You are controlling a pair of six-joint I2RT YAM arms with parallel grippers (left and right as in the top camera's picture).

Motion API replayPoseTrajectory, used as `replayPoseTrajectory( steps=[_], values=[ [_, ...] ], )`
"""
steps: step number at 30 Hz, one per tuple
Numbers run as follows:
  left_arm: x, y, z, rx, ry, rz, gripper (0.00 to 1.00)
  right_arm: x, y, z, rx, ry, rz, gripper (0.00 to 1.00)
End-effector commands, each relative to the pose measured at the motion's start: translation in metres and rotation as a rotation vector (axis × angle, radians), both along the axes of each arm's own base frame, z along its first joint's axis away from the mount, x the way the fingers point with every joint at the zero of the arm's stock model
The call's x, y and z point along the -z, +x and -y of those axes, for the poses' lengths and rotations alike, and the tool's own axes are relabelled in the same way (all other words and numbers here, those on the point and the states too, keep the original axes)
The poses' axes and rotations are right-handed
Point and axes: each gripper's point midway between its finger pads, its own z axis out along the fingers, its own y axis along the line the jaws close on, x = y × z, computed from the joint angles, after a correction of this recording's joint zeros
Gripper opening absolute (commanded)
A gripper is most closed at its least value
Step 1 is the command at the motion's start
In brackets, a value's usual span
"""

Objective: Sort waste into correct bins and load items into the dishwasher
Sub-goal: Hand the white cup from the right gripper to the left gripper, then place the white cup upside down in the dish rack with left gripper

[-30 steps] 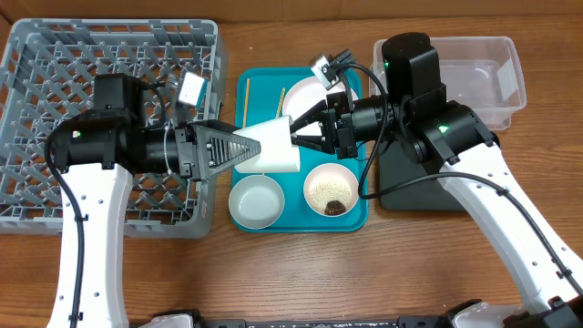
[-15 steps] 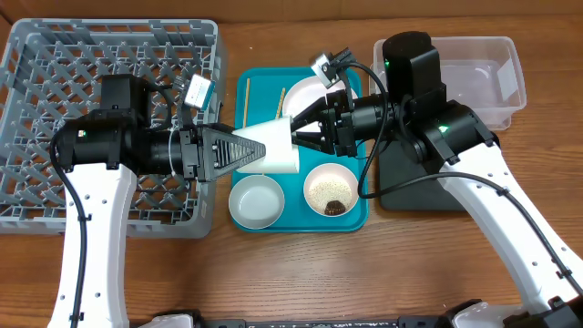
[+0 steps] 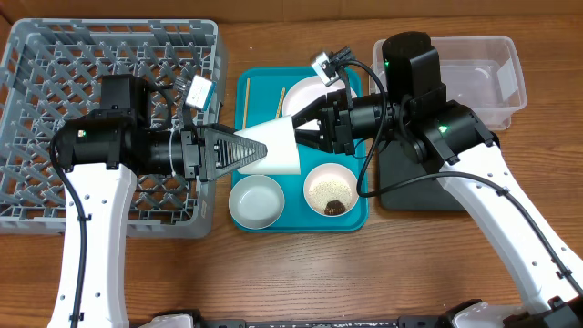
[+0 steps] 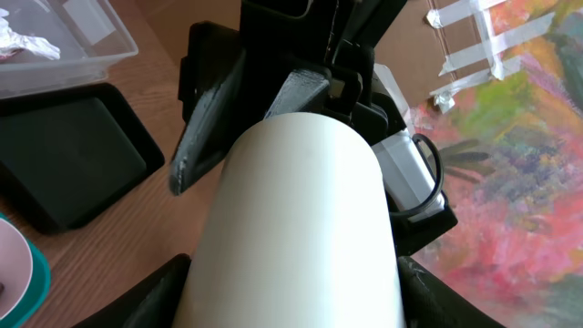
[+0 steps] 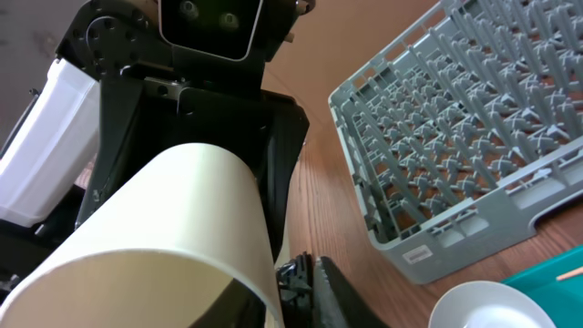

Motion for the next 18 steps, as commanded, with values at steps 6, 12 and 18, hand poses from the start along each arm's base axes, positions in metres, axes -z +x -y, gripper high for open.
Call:
replayPoseTrajectory(
  steps=[6, 12, 18],
  values=[
    [0.017, 0.004, -0.004, -0.029, 0.105, 0.024, 0.56, -0.005, 0.011, 0.006, 0.055, -0.010, 0.019, 0.31],
    [0.041, 0.017, -0.024, -0.128, 0.244, -0.061, 0.48, 0.000, 0.035, 0.030, 0.164, -0.032, -0.049, 0.40],
    [0.067, 0.036, -0.088, -0.376, 0.384, -0.235, 0.50, 0.025, 0.034, 0.040, 0.233, -0.122, -0.224, 0.35]
  ],
)
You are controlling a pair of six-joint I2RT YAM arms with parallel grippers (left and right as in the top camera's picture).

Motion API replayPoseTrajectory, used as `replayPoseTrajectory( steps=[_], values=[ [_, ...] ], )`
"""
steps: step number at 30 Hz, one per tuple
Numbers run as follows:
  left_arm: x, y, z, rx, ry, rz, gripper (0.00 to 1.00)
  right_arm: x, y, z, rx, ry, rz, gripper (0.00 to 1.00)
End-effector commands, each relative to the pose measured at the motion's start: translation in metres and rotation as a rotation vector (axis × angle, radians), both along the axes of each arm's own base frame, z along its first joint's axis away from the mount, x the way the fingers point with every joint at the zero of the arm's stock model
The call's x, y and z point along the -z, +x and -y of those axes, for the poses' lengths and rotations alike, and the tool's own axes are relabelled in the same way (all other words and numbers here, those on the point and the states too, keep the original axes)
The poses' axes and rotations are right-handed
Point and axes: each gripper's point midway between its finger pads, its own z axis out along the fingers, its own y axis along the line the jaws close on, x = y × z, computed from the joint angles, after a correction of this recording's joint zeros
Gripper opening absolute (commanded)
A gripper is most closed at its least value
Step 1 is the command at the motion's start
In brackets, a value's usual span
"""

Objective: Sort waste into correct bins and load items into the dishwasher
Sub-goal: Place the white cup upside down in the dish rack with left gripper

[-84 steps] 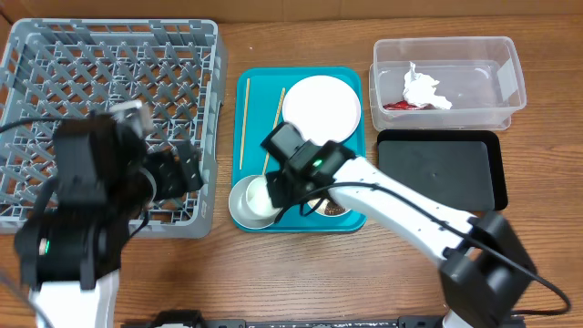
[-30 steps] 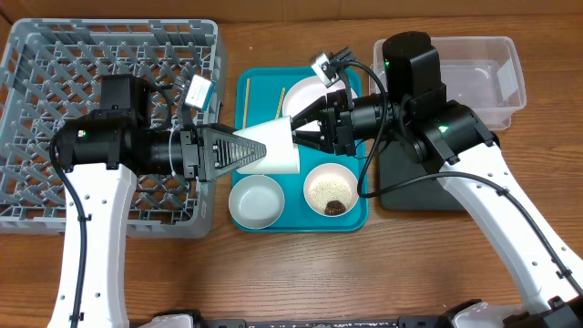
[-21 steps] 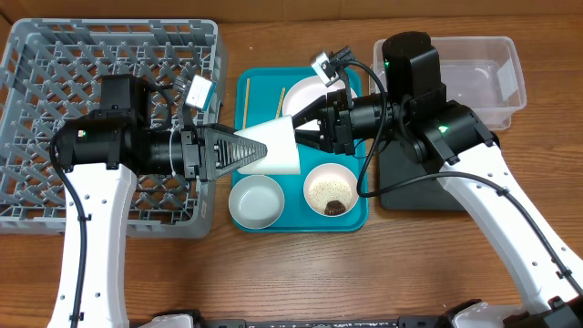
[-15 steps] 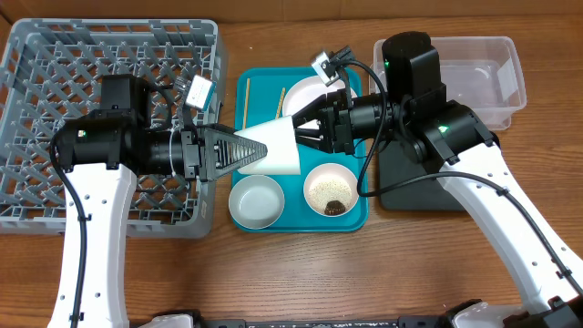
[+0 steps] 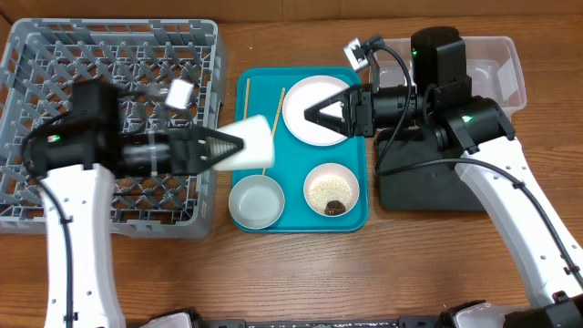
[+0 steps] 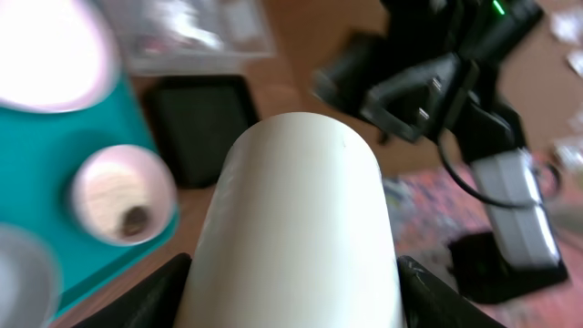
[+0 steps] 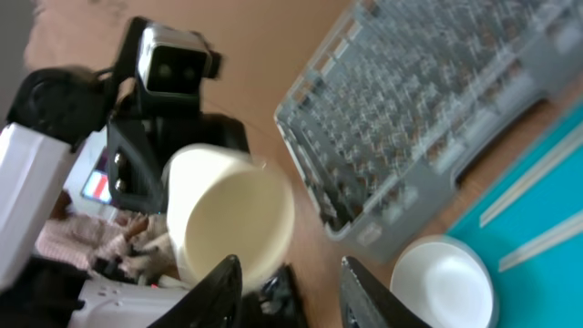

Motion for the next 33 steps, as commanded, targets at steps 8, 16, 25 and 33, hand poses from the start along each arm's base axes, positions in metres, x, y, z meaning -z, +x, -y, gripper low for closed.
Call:
replayPoseTrajectory(
  steps=[8, 16, 25, 33],
  values=[
    [0.085, -0.008, -0.166, -0.668, 0.483, -0.505, 0.43, 0.091, -0.036, 0.004, 0.191, -0.506, -0.216, 0.39],
    [0.105, -0.029, -0.240, -1.024, 0.646, -0.701, 0.38, 0.108, -0.056, -0.013, 0.221, -0.666, -0.137, 0.43],
    [0.129, -0.025, -0.279, -1.181, 0.744, -0.778, 0.53, 0.105, -0.055, -0.018, 0.216, -0.647, -0.124, 0.43],
    [0.167, -0.014, -0.277, -1.100, 0.699, -0.900, 0.49, 0.105, -0.055, -0.018, 0.225, -0.645, -0.136, 0.43]
  ],
)
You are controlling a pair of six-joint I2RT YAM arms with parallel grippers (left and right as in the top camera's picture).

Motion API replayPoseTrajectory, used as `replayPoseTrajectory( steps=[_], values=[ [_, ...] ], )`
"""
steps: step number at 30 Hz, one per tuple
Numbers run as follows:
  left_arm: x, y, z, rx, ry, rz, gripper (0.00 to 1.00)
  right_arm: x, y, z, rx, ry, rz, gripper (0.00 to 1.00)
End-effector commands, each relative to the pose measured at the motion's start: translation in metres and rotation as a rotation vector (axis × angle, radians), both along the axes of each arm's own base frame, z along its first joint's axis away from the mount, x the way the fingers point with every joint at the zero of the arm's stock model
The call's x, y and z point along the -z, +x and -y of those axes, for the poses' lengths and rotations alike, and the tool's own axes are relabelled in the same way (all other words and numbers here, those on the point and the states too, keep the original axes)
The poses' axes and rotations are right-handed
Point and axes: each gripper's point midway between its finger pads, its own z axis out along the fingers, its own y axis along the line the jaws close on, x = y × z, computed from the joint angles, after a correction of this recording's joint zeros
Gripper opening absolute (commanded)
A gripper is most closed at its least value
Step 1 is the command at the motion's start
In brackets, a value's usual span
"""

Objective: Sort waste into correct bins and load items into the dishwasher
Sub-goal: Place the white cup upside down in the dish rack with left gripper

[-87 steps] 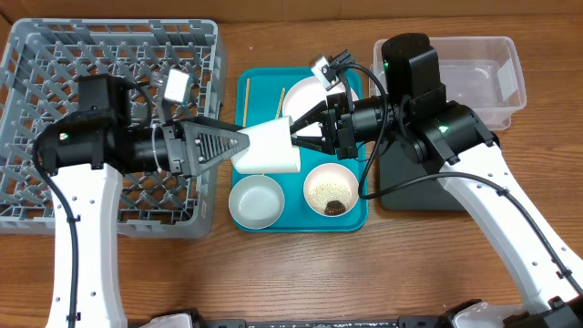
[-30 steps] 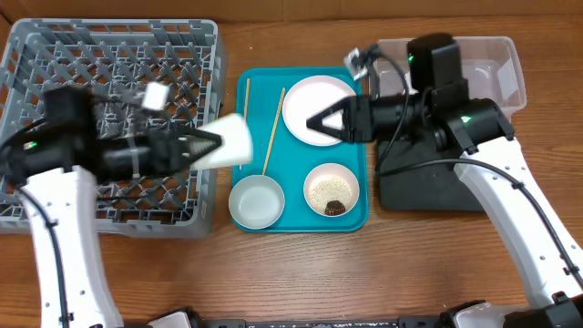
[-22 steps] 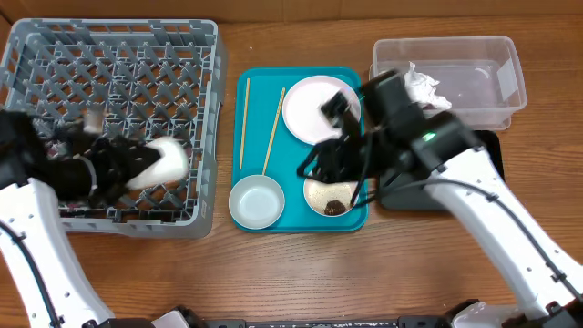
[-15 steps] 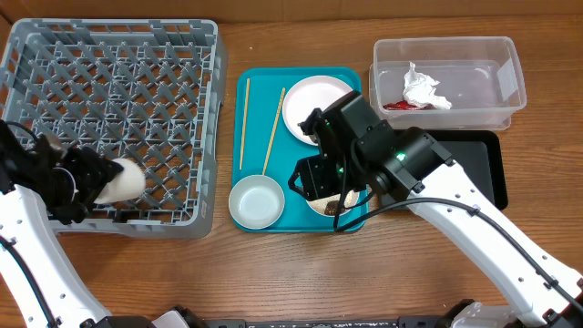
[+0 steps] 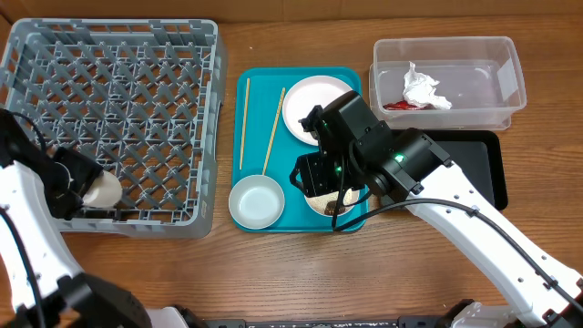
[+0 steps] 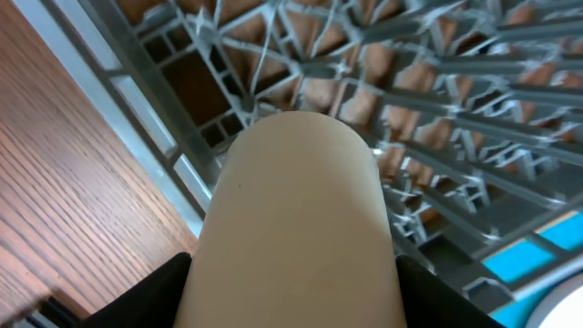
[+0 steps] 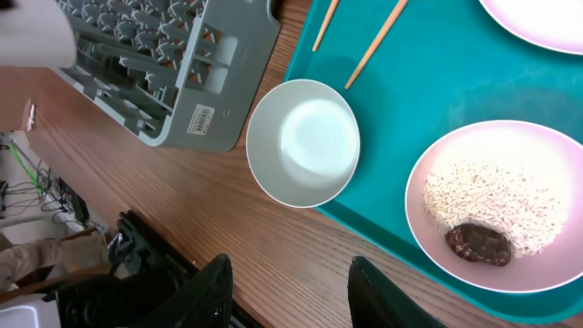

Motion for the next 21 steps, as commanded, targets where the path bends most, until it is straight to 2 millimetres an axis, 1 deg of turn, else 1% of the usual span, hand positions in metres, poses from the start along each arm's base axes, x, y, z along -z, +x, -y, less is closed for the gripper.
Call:
replayPoseTrajectory(
  steps=[1, 2, 5, 9, 10, 11, 13, 17, 21],
  values=[
    [0.020, 0.000, 0.002, -0.020, -0.063, -0.053, 0.48, -0.008, 0.004, -0.001, 0.027, 0.011, 0.014, 0.43],
    [0.026, 0.001, 0.003, -0.015, -0.078, -0.065, 0.46, -0.008, 0.004, -0.001, 0.027, 0.011, 0.014, 0.43],
    [0.038, 0.002, 0.002, -0.015, -0.103, -0.096, 0.47, -0.008, 0.004, -0.001, 0.027, 0.011, 0.014, 0.43],
    [0.046, 0.004, 0.005, 0.018, -0.131, -0.109, 0.47, -0.008, 0.004, -0.001, 0.027, 0.011, 0.015, 0.42],
    [0.047, 0.004, 0.006, 0.023, -0.132, -0.108, 0.51, -0.008, 0.004, -0.001, 0.027, 0.011, 0.015, 0.42],
    [0.047, 0.005, 0.006, 0.024, -0.134, -0.106, 0.59, -0.008, 0.004, -0.001, 0.027, 0.011, 0.015, 0.42],
    [0.045, 0.005, 0.006, 0.024, -0.130, -0.102, 0.64, -0.008, 0.004, -0.001, 0.027, 0.011, 0.015, 0.42],
    [0.040, 0.008, 0.011, 0.047, -0.131, -0.080, 0.68, -0.008, 0.004, -0.001, 0.027, 0.011, 0.015, 0.42],
    [0.036, 0.011, 0.017, 0.076, -0.124, -0.070, 0.64, -0.008, 0.004, -0.001, 0.027, 0.011, 0.015, 0.42]
  ],
)
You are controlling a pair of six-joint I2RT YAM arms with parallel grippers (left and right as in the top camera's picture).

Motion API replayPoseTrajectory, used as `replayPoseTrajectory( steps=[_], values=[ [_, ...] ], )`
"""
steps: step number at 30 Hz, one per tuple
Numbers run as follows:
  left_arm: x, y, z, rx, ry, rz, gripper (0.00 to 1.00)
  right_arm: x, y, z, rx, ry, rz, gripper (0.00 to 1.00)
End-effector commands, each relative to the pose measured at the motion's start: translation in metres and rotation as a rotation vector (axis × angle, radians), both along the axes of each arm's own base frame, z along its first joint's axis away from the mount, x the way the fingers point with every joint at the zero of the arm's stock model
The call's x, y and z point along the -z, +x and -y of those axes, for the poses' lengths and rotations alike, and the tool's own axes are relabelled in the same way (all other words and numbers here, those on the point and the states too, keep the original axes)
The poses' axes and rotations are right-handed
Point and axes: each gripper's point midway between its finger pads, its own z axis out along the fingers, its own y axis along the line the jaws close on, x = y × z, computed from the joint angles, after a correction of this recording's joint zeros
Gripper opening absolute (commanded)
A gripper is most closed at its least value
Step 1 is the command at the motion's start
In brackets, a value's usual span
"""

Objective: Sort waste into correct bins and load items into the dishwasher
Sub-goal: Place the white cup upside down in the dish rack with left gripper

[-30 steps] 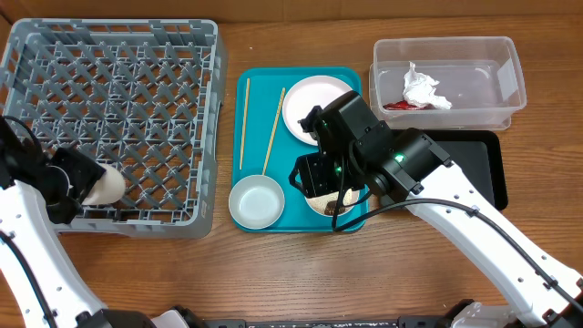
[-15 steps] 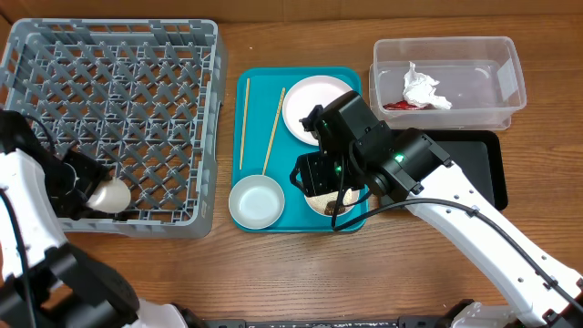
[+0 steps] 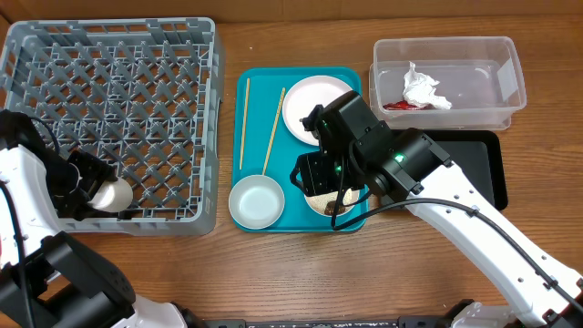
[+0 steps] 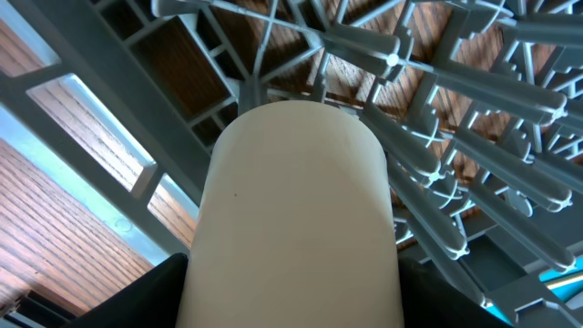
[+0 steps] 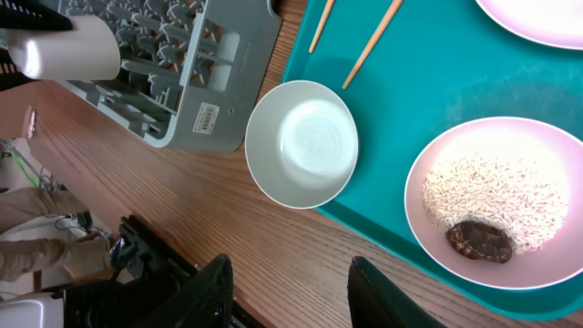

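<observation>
A cream cup [image 4: 296,219] lies on its side among the tines at the front left corner of the grey dish rack [image 3: 109,91]. My left gripper [image 3: 91,189] is shut on the cup [image 3: 116,194], its dark fingers [image 4: 150,296] on either side. My right gripper [image 5: 296,292] hangs open and empty over the front of the teal tray [image 3: 250,91]. Below it are the empty white bowl [image 5: 301,144] and the pink bowl of rice with a brown lump [image 5: 492,205].
On the tray lie two chopsticks [image 3: 271,128] and a white plate [image 3: 305,105]. A clear bin [image 3: 496,87] holding crumpled waste stands at the back right. In front of it sits a black tray [image 3: 474,173]. My right arm crosses the table's right half.
The cup in my left gripper sits a little further right and deeper among the rack's tines. My right gripper has not moved and is still open.
Both grippers were on the cup above the tray. Then my left gripper alone held it beside the rack, and the right stood open over the plate. Later the cup was at the rack's front left corner. Now it is down among the tines.
</observation>
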Motion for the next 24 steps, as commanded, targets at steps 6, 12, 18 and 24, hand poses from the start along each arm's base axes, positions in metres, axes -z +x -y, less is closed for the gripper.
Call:
replayPoseTrajectory(
  steps=[6, 12, 18, 24],
  values=[
    [-0.017, 0.004, 0.013, 0.051, 0.008, 0.057, 0.57, -0.008, 0.003, -0.002, 0.006, 0.011, 0.024, 0.42],
    [-0.036, 0.002, 0.017, 0.052, 0.033, 0.110, 0.59, -0.008, 0.003, -0.002, 0.007, 0.012, 0.024, 0.43],
    [-0.042, -0.002, 0.019, 0.053, 0.043, 0.113, 0.63, -0.008, 0.003, -0.002, 0.007, 0.012, 0.024, 0.42],
    [-0.031, -0.003, 0.019, 0.059, 0.046, 0.083, 0.64, -0.008, 0.003, -0.002, 0.009, 0.013, 0.022, 0.42]
  ],
)
